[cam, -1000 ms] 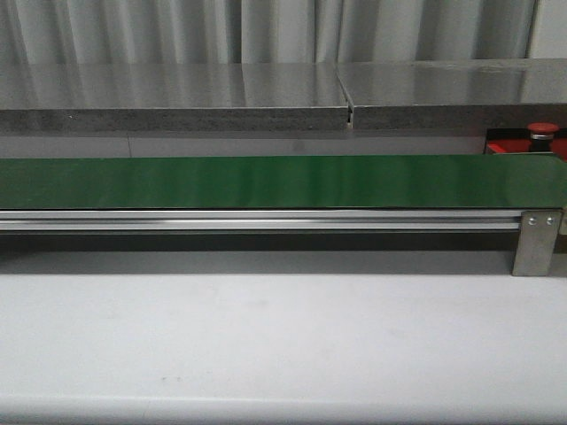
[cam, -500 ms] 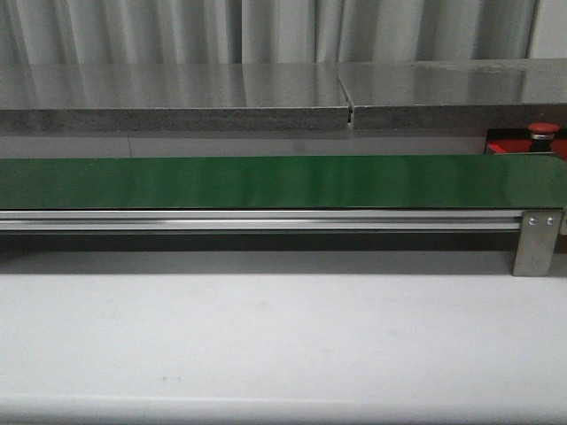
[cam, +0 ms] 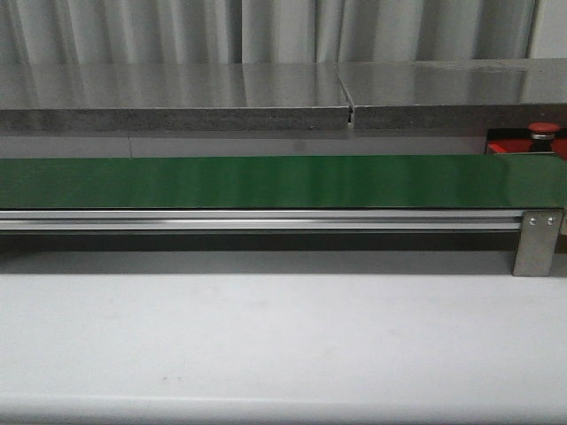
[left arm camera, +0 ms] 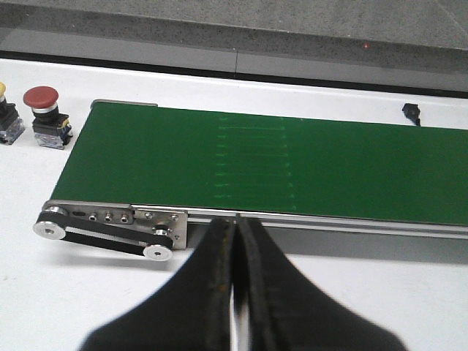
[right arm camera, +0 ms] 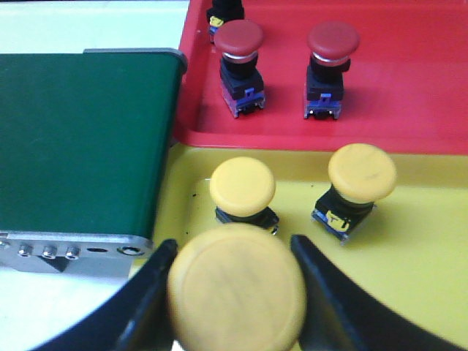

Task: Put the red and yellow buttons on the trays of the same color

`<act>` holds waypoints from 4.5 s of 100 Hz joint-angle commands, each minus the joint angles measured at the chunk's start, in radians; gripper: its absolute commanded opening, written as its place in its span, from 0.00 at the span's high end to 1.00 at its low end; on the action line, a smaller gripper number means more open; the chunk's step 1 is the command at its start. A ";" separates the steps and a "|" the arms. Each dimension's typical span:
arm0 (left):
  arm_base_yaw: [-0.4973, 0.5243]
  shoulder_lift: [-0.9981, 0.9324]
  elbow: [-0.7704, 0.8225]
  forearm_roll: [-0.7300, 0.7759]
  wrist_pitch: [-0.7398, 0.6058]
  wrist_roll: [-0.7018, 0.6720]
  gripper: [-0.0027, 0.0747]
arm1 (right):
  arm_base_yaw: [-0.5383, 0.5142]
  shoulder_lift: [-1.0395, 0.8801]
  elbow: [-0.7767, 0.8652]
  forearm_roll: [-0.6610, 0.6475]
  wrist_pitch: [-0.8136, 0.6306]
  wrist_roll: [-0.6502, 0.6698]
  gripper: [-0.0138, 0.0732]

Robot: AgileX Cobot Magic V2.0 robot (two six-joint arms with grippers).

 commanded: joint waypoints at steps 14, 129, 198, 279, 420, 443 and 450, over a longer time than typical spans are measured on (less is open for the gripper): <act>-0.006 -0.002 -0.027 -0.028 -0.062 0.001 0.99 | 0.004 0.028 -0.018 0.094 0.020 -0.060 0.64; -0.006 -0.002 -0.027 -0.028 -0.062 0.001 0.99 | 0.016 0.276 -0.018 0.212 0.081 -0.142 0.09; -0.006 -0.002 -0.027 -0.028 -0.062 0.001 0.99 | 0.297 -0.098 -0.018 0.145 -0.197 -0.009 0.09; -0.006 -0.002 -0.027 -0.028 -0.062 0.001 0.99 | 0.735 -0.390 -0.157 0.231 -0.571 -0.075 0.23; -0.006 -0.001 -0.027 -0.030 -0.111 0.001 0.07 | 0.734 -0.390 -0.157 0.255 -0.635 -0.074 0.92; 0.052 0.102 -0.104 -0.030 -0.173 -0.152 0.16 | 0.734 -0.390 -0.157 0.255 -0.635 -0.074 0.92; 0.104 0.194 -0.178 -0.030 -0.158 -0.187 0.16 | 0.734 -0.390 -0.157 0.255 -0.635 -0.074 0.92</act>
